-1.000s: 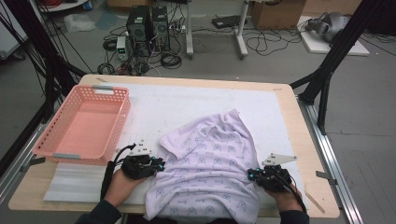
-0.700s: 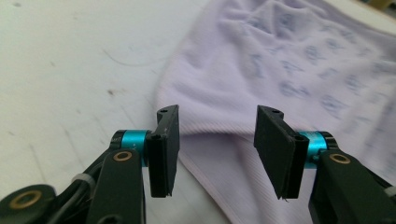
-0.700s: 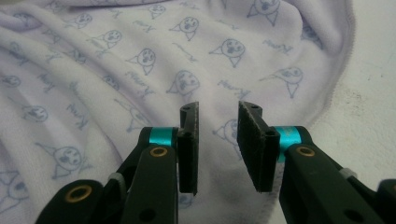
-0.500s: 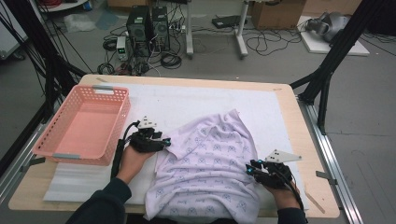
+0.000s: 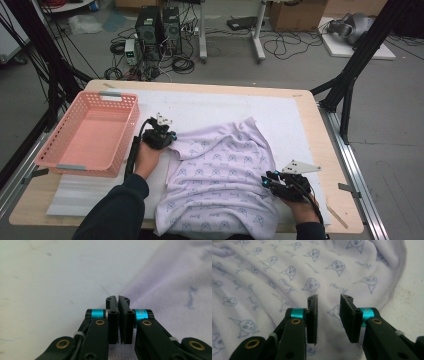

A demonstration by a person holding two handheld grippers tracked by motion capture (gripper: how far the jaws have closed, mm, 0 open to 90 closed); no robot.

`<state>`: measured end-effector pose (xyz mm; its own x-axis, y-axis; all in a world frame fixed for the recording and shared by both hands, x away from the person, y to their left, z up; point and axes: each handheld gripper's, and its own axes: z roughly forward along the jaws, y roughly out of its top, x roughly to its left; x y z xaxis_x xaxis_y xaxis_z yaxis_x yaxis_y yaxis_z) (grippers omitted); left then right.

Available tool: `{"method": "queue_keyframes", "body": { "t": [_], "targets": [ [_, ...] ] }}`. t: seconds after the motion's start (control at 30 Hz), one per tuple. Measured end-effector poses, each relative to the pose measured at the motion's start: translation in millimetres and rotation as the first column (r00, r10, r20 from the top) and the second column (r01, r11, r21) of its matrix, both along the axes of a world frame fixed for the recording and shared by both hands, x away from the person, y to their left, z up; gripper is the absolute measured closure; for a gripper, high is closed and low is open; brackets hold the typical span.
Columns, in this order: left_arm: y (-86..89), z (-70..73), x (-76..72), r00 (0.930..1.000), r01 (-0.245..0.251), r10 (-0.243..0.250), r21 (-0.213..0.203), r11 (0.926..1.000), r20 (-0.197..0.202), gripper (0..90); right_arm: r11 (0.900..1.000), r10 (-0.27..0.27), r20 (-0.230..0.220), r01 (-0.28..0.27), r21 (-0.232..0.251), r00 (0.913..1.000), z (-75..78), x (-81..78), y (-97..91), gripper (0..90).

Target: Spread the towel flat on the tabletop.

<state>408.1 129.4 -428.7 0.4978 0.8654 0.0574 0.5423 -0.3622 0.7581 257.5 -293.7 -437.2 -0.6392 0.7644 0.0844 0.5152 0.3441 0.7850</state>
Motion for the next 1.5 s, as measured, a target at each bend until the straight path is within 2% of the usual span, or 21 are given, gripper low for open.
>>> {"method": "queue_keyframes", "body": {
  "t": [0.07,0.13,0.17,0.2,0.23,0.3,0.37,0.4,0.5,0.57,0.7,0.87,0.93,1.0,1.07,1.13,1.2,1.23,1.27,1.37,1.5],
  "targets": [
    [3.2,4.3,10.1,0.9978,-0.054,0.053,0.024,0.9983,0.04,86.5,1.0,-0.005,-0.001,0.005,0.005,1.0,-0.1,0.2,0.5,67.0],
    [10.0,5.0,19.2,0.9901,-0.132,0.13,0.03,0.9909,0.053,85.2,1.0,-0.008,0.006,0.008,0.004,1.0,-0.4,1.1,0.4,66.0],
    [13.4,4.1,22.1,0.985,-0.169,0.169,0.004,0.9856,0.034,80.5,0.9999,-0.011,0.007,0.011,0.007,0.9999,-0.4,1.1,0.6,65.5],
    [16.7,2.2,24.2,0.9796,-0.2,0.201,-0.057,0.9781,0.001,69.1,0.9999,-0.015,0.011,0.015,0.007,0.9998,-0.3,1.0,0.5,64.7],
    [17.6,1.8,24.2,0.9785,-0.206,0.206,-0.086,0.9747,-0.018,57.6,0.9998,-0.019,0.02,0.019,0.008,0.9996,0.2,1.2,-0.3,63.7],
    [16.3,4.0,21.4,0.9869,-0.161,0.161,-0.086,0.9832,-0.012,52.2,0.9991,-0.041,0.034,0.04,0.011,0.9986,1.4,2.8,-1.9,61.7],
    [14.8,9.3,17.6,0.9908,-0.134,0.135,-0.109,0.9851,0.006,49.0,0.9965,-0.082,0.056,0.081,0.021,0.9951,2.7,8.1,-2.8,59.6],
    [13.6,13.3,14.9,0.993,-0.115,0.118,-0.16,0.9804,0.008,48.4,0.995,-0.098,0.065,0.097,0.022,0.993,2.8,10.4,-2.3,57.8],
    [4.6,20.3,4.3,0.9993,-0.036,0.032,-0.235,0.9714,-0.02,43.9,0.9906,-0.137,0.072,0.137,0.005,0.988,3.3,22.9,4.4,52.6],
    [-3.2,20.5,-9.6,0.9999,0.012,-0.009,-0.22,0.9754,0.012,44.1,0.9891,-0.147,0.085,0.146,0.015,0.9855,5.5,33.4,10.2,50.3],
    [-8.2,12.4,-29.1,0.9989,0.044,-0.041,-0.154,0.9871,0.024,43.3,0.9835,-0.181,0.074,0.181,0.007,0.9807,5.8,54.3,19.3,46.6],
    [1.6,-7.9,-48.3,0.998,0.027,-0.035,-0.137,0.9902,-0.052,42.1,0.985,-0.158,0.004,0.158,-0.069,0.9874,-9.3,59.4,22.2,47.2],
    [3.3,-15.4,-54.3,0.9951,0.043,-0.051,-0.096,0.9944,-0.085,41.2,0.9863,-0.151,0.006,0.151,-0.066,0.9885,-14.1,56.8,19.9,49.7],
    [3.3,-19.9,-62.5,0.997,0.071,-0.073,-0.064,0.9954,-0.027,39.6,0.9868,-0.148,0.005,0.148,-0.065,0.9889,-13.9,56.0,19.2,55.4],
    [1.4,-20.6,-66.9,0.998,0.061,-0.062,-0.064,0.9961,-0.014,41.4,0.9894,-0.13,0.009,0.13,-0.064,0.9915,-13.6,54.2,19.3,71.4],
    [1.3,-22.2,-70.9,0.9953,0.096,-0.096,-0.075,0.9925,0.008,52.2,0.9911,-0.112,0.011,0.113,-0.07,0.9936,-13.2,50.1,20.6,84.7],
    [0.8,-21.5,-75.3,0.99,0.141,-0.141,-0.078,0.987,0.008,68.6,0.9911,-0.112,0.0,0.111,-0.073,0.9937,-12.1,47.7,20.9,86.1],
    [0.2,-21.0,-78.0,0.9887,0.149,-0.15,-0.089,0.9848,-0.002,80.7,0.992,-0.109,-0.016,0.107,-0.067,0.9939,-11.0,46.4,20.3,86.3],
    [0.7,-21.1,-79.1,0.9886,0.15,-0.151,-0.093,0.9843,-0.002,86.3,0.9929,-0.103,-0.034,0.101,-0.063,0.9941,-9.6,44.6,19.0,86.5],
    [11.3,-19.4,-84.6,0.9824,0.166,-0.177,-0.16,0.9731,-0.06,87.1,0.995,-0.086,-0.061,0.082,-0.056,0.9945,-8.4,36.6,16.5,86.5],
    [21.8,-19.4,-99.2,0.9762,0.179,-0.201,-0.215,0.96,-0.083,87.0,0.9975,-0.039,-0.086,0.034,-0.062,0.9955,-4.1,18.4,17.6,86.4]
  ]
}}
